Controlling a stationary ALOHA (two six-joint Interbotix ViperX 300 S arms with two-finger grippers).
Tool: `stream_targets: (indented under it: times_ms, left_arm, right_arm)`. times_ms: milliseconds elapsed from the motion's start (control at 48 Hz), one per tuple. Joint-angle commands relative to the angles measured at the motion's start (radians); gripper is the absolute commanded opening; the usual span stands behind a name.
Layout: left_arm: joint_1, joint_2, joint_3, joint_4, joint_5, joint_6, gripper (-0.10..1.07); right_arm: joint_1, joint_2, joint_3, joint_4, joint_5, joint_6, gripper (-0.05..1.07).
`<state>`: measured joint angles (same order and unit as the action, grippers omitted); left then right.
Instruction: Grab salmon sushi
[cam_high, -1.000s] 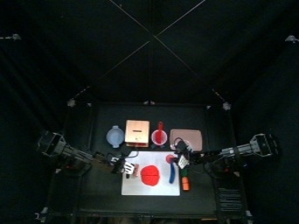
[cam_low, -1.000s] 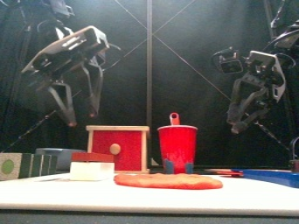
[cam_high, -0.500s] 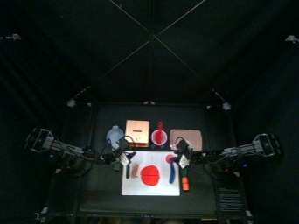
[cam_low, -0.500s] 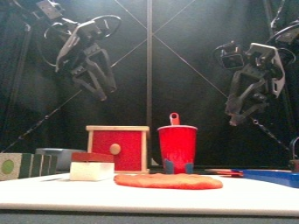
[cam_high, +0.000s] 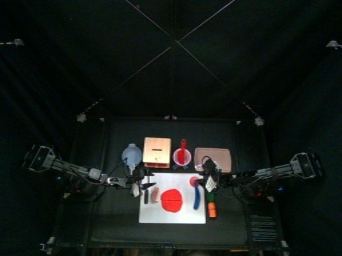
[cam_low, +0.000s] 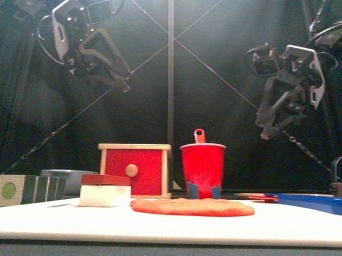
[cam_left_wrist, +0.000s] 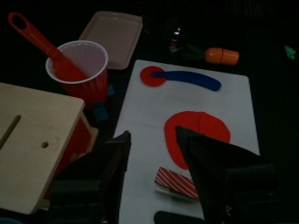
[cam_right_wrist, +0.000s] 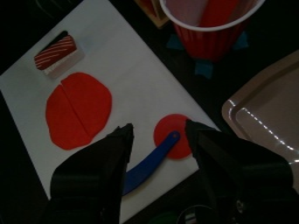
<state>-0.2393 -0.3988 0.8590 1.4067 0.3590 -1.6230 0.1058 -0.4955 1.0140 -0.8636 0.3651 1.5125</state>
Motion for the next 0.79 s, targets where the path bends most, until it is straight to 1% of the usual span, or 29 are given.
stream_targets:
  times_ms: [0, 188, 208, 354, 521, 625, 771]
  left_arm:
    - [0.002, -0.012, -0.009, 0.006, -0.002, -0.002, 0.83]
    - [0.002, -0.014, 0.009, 0.003, 0.005, -0.002, 0.83]
    - [0.003, -0.012, 0.011, 0.006, 0.031, 0.000, 0.83]
    - [0.006, -0.012, 0.015, 0.009, 0.086, 0.012, 0.83]
    - [0.012, -0.017, 0.034, 0.031, 0.146, 0.017, 0.83]
    - [0.021, -0.043, 0.054, 0.043, 0.173, 0.017, 0.83]
    - [0.049, -0.095, 0.092, 0.055, 0.183, 0.014, 0.83]
  right_arm:
    - [-0.005, -0.011, -0.021, 0.003, -0.002, 0.002, 0.85]
    - [-0.009, -0.011, -0.023, 0.005, 0.000, 0.002, 0.85]
    - [-0.009, -0.012, -0.031, 0.012, 0.002, 0.018, 0.85]
    - [-0.018, 0.005, -0.087, 0.143, 0.031, 0.003, 0.85]
    - [-0.011, 0.037, -0.143, 0.206, 0.080, 0.015, 0.86]
    - [-0.011, 0.069, -0.187, 0.262, 0.084, 0.017, 0.91]
    - [-0.011, 0.121, -0.253, 0.356, 0.087, 0.017, 1.03]
